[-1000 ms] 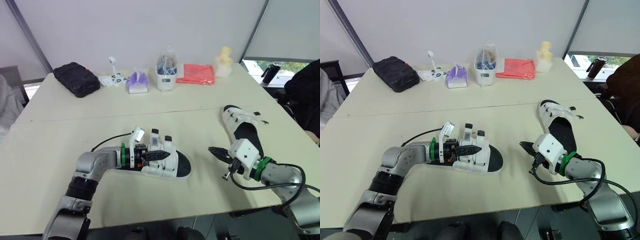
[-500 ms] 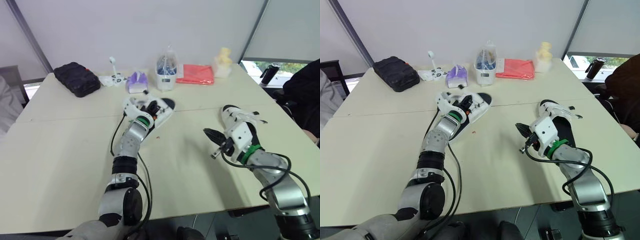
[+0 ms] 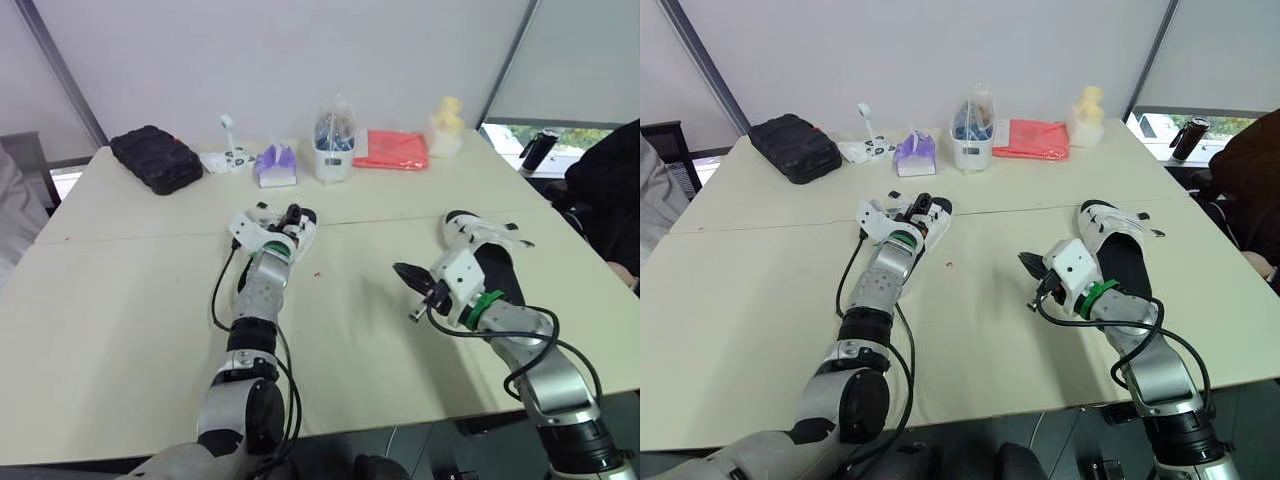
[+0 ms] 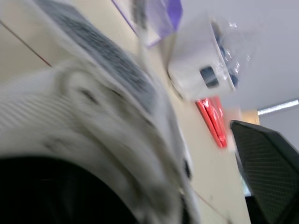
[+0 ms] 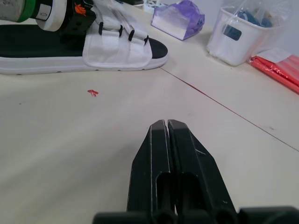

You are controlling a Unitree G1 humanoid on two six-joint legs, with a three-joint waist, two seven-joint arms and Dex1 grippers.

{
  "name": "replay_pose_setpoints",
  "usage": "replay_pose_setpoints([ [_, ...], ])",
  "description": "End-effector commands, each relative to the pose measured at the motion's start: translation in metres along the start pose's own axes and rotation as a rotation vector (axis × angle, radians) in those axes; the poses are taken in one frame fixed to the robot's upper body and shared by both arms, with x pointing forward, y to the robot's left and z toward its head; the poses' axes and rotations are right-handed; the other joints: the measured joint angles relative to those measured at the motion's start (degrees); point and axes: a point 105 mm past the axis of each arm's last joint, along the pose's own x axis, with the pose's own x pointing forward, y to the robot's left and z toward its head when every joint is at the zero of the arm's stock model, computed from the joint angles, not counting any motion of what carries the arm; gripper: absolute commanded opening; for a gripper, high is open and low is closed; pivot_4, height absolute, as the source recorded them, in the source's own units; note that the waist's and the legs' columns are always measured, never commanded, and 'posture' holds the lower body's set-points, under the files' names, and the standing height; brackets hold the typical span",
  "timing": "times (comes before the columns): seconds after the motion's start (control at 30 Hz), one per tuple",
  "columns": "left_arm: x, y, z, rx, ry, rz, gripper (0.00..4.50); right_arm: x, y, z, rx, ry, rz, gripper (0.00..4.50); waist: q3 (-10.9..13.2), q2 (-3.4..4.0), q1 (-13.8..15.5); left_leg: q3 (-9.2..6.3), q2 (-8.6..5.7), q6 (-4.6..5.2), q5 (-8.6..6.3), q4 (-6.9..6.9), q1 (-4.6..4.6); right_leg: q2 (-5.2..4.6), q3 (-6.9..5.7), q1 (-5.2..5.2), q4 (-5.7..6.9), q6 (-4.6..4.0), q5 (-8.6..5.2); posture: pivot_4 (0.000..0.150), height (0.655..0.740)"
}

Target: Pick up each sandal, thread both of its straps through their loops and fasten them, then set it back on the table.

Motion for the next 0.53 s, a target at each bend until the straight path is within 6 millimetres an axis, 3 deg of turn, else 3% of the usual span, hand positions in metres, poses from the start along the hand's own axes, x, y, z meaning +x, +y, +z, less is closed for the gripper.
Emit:
replay_pose_setpoints([
  [0.03,-0.033,0.003,-0.017,0.152,0.161,-0.045,4.41,-0.002,-0.005,0.007,-0.018,-0.033,-0.006,0.0,0.0,0.02,-0.5,0.15,0.0,0.05,-0.03,0.0,0.13,-0.04,0.15,0.02,0.2,0.02,-0.04,0.15,0.74],
  [0.13,-0.067,0.002,-0.012,0.336,0.269,-0.143,4.41,-0.004,-0.008,0.003,0.015,-0.034,-0.005,0.0,0.0,0.04,-1.1,0.23,0.07,0.01,-0.01,0.02,0.22,-0.02,0.23,-0.02,0.39,0.02,-0.05,0.15,0.74],
  [0.27,-0.13,0.001,-0.014,0.658,0.357,-0.42,4.41,-0.006,-0.015,0.0,0.122,-0.058,0.004,0.0,-0.1,0.1,-1.9,0.46,0.13,0.01,-0.02,-0.02,0.39,0.02,0.39,-0.01,0.52,-0.05,-0.02,0.15,0.74],
  [0.37,-0.154,0.012,-0.015,0.843,0.335,-0.472,4.41,-0.006,-0.02,-0.001,0.229,-0.085,0.005,0.0,-0.1,0.15,-1.7,0.51,0.13,0.06,-0.05,-0.02,0.43,-0.04,0.43,0.03,0.49,-0.1,-0.02,0.15,0.74],
  [0.53,-0.174,0.029,-0.021,0.897,0.264,-0.435,4.41,-0.005,-0.021,-0.012,0.417,-0.096,0.017,0.0,-0.2,0.29,-1.0,0.56,0.16,0.47,-0.29,0.0,0.45,-0.1,0.49,0.09,0.4,-0.33,-0.08,0.15,0.74],
])
